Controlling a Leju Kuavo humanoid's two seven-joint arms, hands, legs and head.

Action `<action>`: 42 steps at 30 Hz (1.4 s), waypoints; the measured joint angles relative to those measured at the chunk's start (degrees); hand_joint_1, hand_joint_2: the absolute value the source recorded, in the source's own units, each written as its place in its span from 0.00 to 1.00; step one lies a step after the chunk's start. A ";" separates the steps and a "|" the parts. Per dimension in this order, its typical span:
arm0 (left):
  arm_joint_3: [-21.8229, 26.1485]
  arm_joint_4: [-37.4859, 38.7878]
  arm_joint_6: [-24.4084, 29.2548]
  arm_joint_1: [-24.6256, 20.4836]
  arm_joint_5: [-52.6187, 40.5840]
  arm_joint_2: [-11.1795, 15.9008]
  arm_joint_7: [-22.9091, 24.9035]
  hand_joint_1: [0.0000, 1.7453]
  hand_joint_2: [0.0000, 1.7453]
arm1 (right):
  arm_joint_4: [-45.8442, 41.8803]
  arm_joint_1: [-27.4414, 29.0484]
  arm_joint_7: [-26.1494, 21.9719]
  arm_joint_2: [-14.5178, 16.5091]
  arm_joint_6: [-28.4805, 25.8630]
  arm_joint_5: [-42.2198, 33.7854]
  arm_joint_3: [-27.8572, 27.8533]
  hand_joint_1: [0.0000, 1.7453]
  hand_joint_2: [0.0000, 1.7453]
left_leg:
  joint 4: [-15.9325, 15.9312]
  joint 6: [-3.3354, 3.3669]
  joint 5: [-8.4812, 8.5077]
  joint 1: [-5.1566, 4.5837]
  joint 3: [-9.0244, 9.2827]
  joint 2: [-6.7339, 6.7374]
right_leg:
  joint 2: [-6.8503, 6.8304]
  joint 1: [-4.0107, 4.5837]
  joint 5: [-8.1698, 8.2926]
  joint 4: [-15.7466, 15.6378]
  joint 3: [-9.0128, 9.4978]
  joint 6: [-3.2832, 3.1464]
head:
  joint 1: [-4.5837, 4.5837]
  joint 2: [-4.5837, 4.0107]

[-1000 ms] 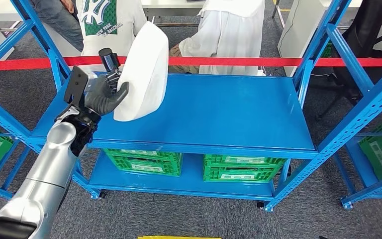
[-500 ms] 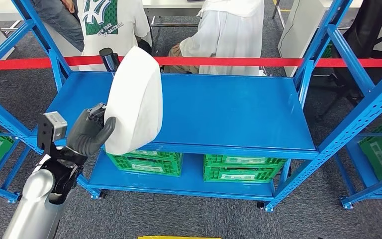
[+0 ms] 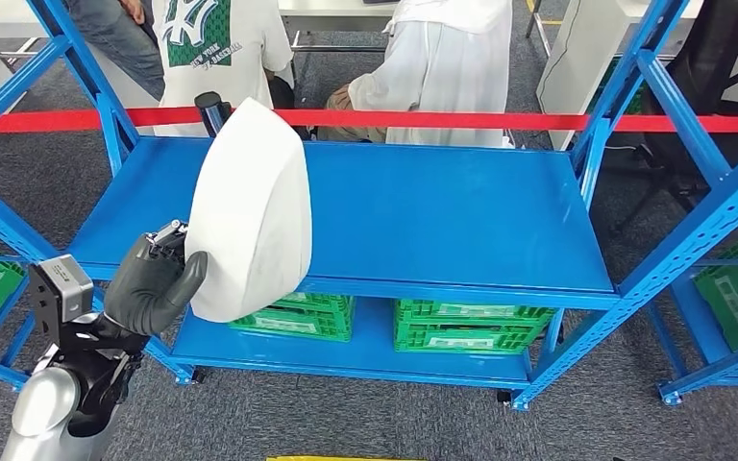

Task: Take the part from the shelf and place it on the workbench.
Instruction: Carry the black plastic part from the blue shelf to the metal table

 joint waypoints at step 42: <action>1.55 2.51 -3.88 -4.40 1.19 -0.72 1.52 1.00 1.00 | -0.05 -0.70 0.19 0.22 0.81 -1.17 -1.05 0.00 0.00 | 1.42 -1.27 -0.99 1.24 0.04 1.85 | -0.66 0.66 -0.33 3.72 -0.66 -0.22 | -0.28 0.01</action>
